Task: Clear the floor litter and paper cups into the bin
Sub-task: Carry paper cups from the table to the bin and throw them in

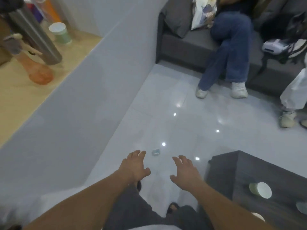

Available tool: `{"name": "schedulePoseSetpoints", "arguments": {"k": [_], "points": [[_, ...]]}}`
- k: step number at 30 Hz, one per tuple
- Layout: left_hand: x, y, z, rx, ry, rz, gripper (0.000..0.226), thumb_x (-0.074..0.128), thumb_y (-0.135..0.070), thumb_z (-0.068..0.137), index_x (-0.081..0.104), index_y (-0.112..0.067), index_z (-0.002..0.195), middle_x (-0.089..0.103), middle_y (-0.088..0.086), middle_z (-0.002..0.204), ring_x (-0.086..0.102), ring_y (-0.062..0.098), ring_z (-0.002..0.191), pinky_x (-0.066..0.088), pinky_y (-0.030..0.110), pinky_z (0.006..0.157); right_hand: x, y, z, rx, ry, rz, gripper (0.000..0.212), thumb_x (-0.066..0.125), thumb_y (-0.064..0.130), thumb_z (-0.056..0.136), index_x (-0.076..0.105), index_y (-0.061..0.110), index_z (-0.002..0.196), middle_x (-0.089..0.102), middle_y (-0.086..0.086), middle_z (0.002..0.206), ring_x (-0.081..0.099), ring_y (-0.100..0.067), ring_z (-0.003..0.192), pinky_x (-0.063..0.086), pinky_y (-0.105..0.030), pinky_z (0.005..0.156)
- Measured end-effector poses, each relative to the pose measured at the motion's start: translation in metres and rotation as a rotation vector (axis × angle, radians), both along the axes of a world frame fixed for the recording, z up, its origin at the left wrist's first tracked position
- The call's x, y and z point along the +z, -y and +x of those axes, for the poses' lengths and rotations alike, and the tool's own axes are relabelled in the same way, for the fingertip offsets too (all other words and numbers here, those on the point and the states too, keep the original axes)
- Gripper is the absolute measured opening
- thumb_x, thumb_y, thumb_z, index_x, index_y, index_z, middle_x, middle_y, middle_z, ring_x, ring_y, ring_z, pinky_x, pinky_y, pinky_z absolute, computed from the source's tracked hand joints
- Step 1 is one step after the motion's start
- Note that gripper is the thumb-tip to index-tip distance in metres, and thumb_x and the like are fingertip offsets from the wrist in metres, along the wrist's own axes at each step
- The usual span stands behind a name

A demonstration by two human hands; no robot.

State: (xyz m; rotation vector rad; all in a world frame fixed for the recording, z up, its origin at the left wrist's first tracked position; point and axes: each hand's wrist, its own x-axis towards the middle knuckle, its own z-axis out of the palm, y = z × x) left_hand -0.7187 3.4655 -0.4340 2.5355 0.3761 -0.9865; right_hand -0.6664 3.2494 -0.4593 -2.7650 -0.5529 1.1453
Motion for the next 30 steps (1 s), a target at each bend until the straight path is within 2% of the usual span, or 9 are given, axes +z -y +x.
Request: {"name": "schedulePoseSetpoints", "arguments": {"k": [5,10,16,20,23,25,28,30], "points": [[-0.073,-0.034,0.067,-0.067,-0.063,-0.051,0.075,0.049,-0.049,0.087,0.018,-0.023,0.15,0.019,0.002,0.157,0.024,0.025,0.14,0.03,0.04,0.112,-0.082,-0.044,0.046,-0.2,-0.086,-0.02,0.077,0.055,0.045,0.09,0.014,0.029,0.153,0.011,0.003,0.159,0.022,-0.023,0.142,0.036,-0.04,0.11],[-0.213,-0.047,0.118,-0.048,-0.164,-0.097,0.072,0.049,-0.049,0.089,0.02,-0.023,0.149,0.022,-0.001,0.155,0.026,0.02,0.139,0.029,0.038,0.113,-0.239,-0.076,0.09,-0.32,-0.164,-0.022,0.081,0.059,0.043,0.087,0.013,0.03,0.152,0.014,0.002,0.158,0.025,-0.023,0.138,0.039,-0.039,0.106],[-0.416,-0.062,0.145,-0.022,-0.211,-0.114,0.072,0.053,-0.048,0.088,0.021,-0.025,0.149,0.025,-0.001,0.153,0.029,0.019,0.137,0.032,0.036,0.109,-0.452,-0.087,0.136,-0.211,-0.107,-0.048,0.086,0.064,0.037,0.085,0.01,0.027,0.151,0.015,-0.004,0.155,0.031,-0.028,0.132,0.044,-0.043,0.096],[-0.517,-0.063,0.144,0.013,-0.22,-0.118,0.074,0.055,-0.049,0.085,0.024,-0.027,0.148,0.03,-0.001,0.151,0.035,0.021,0.134,0.034,0.036,0.102,-0.559,-0.093,0.142,-0.119,-0.096,-0.095,0.093,0.067,0.04,0.083,0.005,0.028,0.151,0.01,-0.005,0.154,0.033,-0.032,0.128,0.045,-0.043,0.091],[-0.561,-0.064,0.139,0.076,-0.228,-0.148,0.074,0.056,-0.051,0.084,0.025,-0.03,0.147,0.031,-0.003,0.149,0.044,0.019,0.123,0.036,0.032,0.094,-0.612,-0.102,0.136,-0.089,-0.078,-0.104,0.095,0.067,0.046,0.082,0.004,0.028,0.151,0.006,-0.005,0.155,0.037,-0.034,0.123,0.048,-0.043,0.088],[-0.576,-0.065,0.134,0.09,-0.239,-0.154,0.073,0.056,-0.052,0.084,0.025,-0.031,0.146,0.032,-0.004,0.147,0.045,0.015,0.115,0.037,0.031,0.093,-0.634,-0.107,0.128,-0.112,-0.035,-0.108,0.085,0.066,0.041,0.084,0.012,0.026,0.149,0.014,-0.007,0.152,0.041,-0.033,0.117,0.048,-0.041,0.08],[-0.58,-0.067,0.133,0.053,-0.273,-0.129,0.074,0.055,-0.053,0.083,0.024,-0.031,0.147,0.031,-0.004,0.148,0.046,0.017,0.12,0.038,0.034,0.098,-0.649,-0.106,0.117,-0.171,0.012,-0.083,0.062,0.06,0.027,0.088,0.03,0.016,0.141,0.029,-0.011,0.14,0.044,-0.03,0.114,0.049,-0.038,0.075],[-0.574,-0.066,0.14,0.062,-0.281,-0.131,0.074,0.057,-0.05,0.084,0.025,-0.029,0.147,0.035,-0.003,0.146,0.046,0.019,0.123,0.037,0.033,0.099,-0.643,-0.099,0.109,-0.255,0.015,-0.014,0.055,0.059,0.025,0.087,0.038,0.013,0.136,0.035,-0.012,0.132,0.046,-0.028,0.11,0.05,-0.036,0.074]]}}
